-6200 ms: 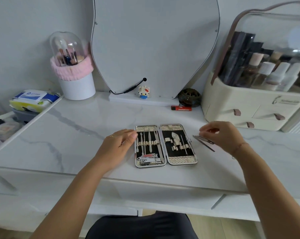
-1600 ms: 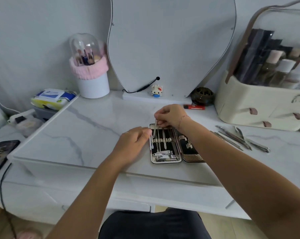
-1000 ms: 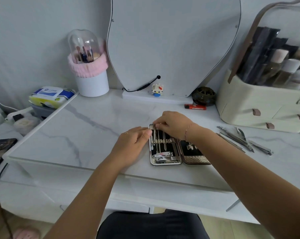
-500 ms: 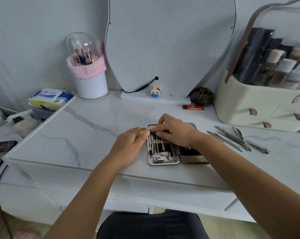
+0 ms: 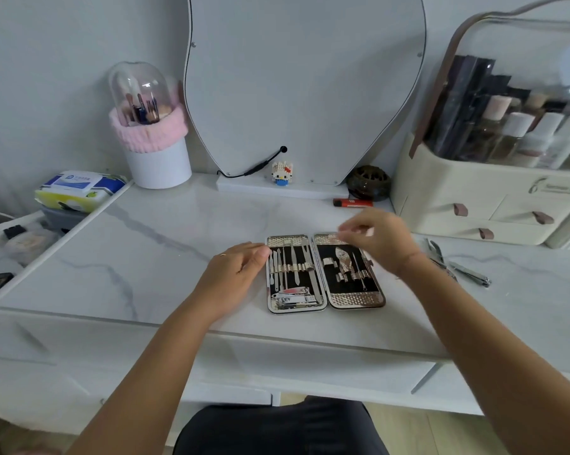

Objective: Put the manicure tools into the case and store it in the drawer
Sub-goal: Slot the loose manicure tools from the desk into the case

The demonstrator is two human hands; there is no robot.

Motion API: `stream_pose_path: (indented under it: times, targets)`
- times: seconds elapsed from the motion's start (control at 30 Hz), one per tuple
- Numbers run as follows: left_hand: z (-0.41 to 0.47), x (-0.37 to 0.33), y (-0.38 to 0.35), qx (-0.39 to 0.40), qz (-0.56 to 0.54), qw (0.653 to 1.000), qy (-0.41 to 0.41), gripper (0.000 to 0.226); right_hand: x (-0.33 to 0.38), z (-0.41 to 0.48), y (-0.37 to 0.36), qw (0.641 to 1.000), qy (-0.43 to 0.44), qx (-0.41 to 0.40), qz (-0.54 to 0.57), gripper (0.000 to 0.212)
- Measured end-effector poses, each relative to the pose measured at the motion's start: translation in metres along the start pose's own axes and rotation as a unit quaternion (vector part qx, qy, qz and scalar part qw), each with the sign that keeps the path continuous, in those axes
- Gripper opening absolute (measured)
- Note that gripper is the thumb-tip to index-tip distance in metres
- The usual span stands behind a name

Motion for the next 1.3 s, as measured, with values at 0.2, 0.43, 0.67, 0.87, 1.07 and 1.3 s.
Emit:
stream_pose_path:
  times: [0.2, 0.43, 0.67, 0.87, 1.07, 1.3]
  targets:
    - [0.001, 0.001, 0.000, 0.005, 0.007, 1.000, 0.003, 0.048, -0.073, -0.013, 0.033, 0.988, -0.122, -0.014, -0.096, 0.009]
    - [0.000, 0.001, 0.000, 0.009, 0.006, 1.000, 0.006, 0.054, -0.084, -0.010, 0.030, 0.985, -0.129, 0.005, -0.117, 0.005]
    - [0.000, 0.000, 0.000, 0.003, -0.006, 1.000, 0.007, 0.052, -0.084, -0.002, 0.025, 0.982, -0.120, 0.069, -0.130, 0.006]
    - [0.000, -0.002, 0.000, 0.001, -0.004, 1.000, 0.012, 0.051, -0.078, 0.003, 0.022, 0.983, -0.098, 0.085, -0.131, 0.005]
    - [-0.001, -0.005, 0.001, -0.007, -0.031, 1.000, 0.002, 0.056, -0.081, 0.004, 0.019, 0.986, -0.095, 0.077, -0.112, 0.011]
    - [-0.001, -0.005, 0.001, 0.000, -0.027, 1.000, -0.004, 0.053, -0.075, 0.011, 0.016, 0.975, -0.054, 0.091, -0.196, 0.005]
Point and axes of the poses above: each hand's wrist, its own z-axis towards the middle knuckle, its own y-axis out of the back of the hand, x = y × z, the point moved 7 cm from there along z, towards the middle knuckle, and after that the axes turned 6 degrees about -y, right-handed, at the moved point
